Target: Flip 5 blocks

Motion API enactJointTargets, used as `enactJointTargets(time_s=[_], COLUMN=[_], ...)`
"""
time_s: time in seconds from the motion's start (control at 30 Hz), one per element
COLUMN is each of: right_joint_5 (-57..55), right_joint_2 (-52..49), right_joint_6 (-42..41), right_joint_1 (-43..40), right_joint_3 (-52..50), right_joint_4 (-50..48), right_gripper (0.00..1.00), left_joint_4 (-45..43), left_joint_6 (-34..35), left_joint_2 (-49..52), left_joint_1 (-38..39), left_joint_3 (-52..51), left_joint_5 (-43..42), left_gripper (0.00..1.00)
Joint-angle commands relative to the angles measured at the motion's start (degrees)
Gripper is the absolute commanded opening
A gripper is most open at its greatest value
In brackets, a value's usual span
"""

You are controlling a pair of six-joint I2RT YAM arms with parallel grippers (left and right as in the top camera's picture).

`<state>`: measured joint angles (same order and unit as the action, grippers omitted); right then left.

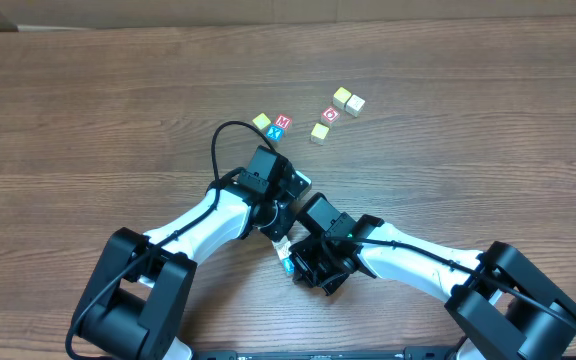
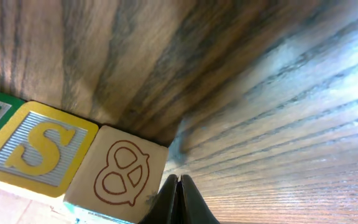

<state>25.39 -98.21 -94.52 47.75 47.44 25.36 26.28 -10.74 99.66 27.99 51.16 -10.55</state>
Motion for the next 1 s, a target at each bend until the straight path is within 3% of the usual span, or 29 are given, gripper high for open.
enactJointTargets(time_s=[0.0, 0.97], right_joint_5=[-4.6, -9.1], right_joint_2=[0.2, 0.2], right_joint_6=[-0.5, -3.0], right_joint_1=[0.1, 1.8], right_joint_3=[0.8, 0.7], right_joint_4=[-2.2, -3.3], right_gripper=[0.04, 0.04], left_joint_4=[1.3, 0.7], left_joint_6=[-0.9, -1.1], left_joint_2=[4.2, 4.2], left_joint_1=[0.9, 0.9], left_joint_3=[-3.1, -3.1], left_joint_5=[-2.6, -2.6], left_gripper=[0.04, 0.04])
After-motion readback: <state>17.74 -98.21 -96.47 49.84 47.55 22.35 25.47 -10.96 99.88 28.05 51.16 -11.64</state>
